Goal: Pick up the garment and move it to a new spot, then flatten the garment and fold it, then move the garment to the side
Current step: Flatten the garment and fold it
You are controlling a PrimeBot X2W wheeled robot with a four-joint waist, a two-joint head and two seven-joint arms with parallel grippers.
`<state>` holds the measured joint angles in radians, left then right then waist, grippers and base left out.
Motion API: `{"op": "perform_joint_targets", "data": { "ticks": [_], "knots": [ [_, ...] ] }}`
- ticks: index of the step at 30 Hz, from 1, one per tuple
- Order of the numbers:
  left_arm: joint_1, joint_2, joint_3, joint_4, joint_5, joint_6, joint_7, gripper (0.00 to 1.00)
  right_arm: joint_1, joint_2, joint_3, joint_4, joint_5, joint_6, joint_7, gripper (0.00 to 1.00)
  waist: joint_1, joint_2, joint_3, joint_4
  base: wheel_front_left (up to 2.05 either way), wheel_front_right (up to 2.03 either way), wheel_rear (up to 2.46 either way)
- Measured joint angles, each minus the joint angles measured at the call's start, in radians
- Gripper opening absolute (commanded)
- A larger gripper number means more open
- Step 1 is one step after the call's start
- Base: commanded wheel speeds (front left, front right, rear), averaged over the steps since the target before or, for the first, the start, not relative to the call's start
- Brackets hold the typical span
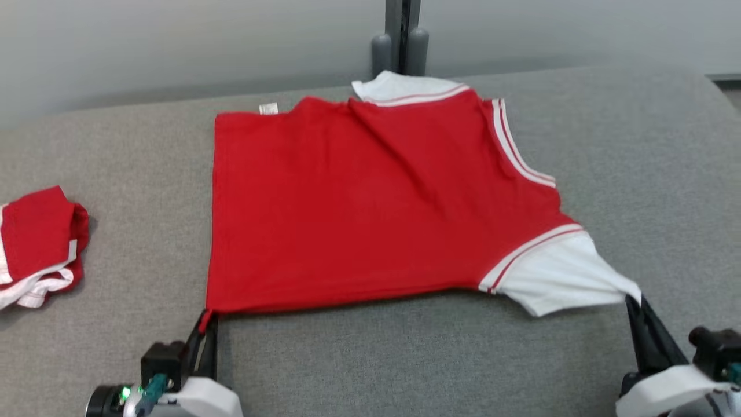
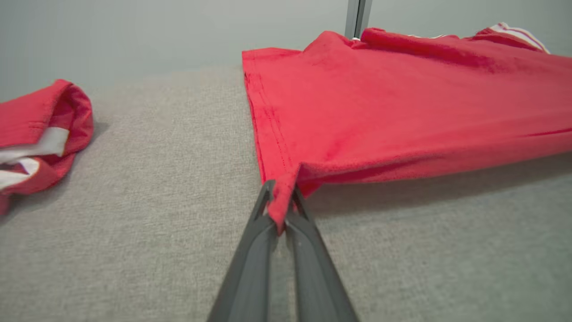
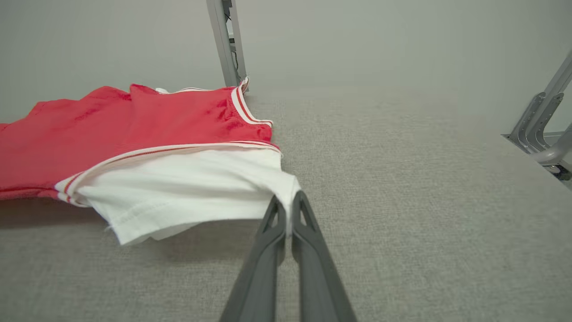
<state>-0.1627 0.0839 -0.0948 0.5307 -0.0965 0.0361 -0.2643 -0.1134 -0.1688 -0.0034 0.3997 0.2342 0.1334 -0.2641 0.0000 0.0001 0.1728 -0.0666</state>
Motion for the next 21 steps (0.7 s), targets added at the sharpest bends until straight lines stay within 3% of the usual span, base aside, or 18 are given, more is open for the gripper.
{"op": "perform_joint_targets", "data": {
  "ticks": [10,21],
  "knots": [
    [0.241,-0.023,0.042,-0.012,-0.002,-0.001,0.000,0.00,0.182,0.013,0.042,0.043,-0.005,0.000,0.000,0.00,0.0000,0.0000,-0.178,-0.021,0.00,0.00,0.00],
    [0.319,-0.032,0.076,-0.068,0.008,-0.019,0.000,0.00,0.276,-0.010,0.061,-0.020,0.005,0.000,0.000,0.00,0.0000,0.0000,-0.223,-0.013,0.00,0.00,0.00]
  ]
}}
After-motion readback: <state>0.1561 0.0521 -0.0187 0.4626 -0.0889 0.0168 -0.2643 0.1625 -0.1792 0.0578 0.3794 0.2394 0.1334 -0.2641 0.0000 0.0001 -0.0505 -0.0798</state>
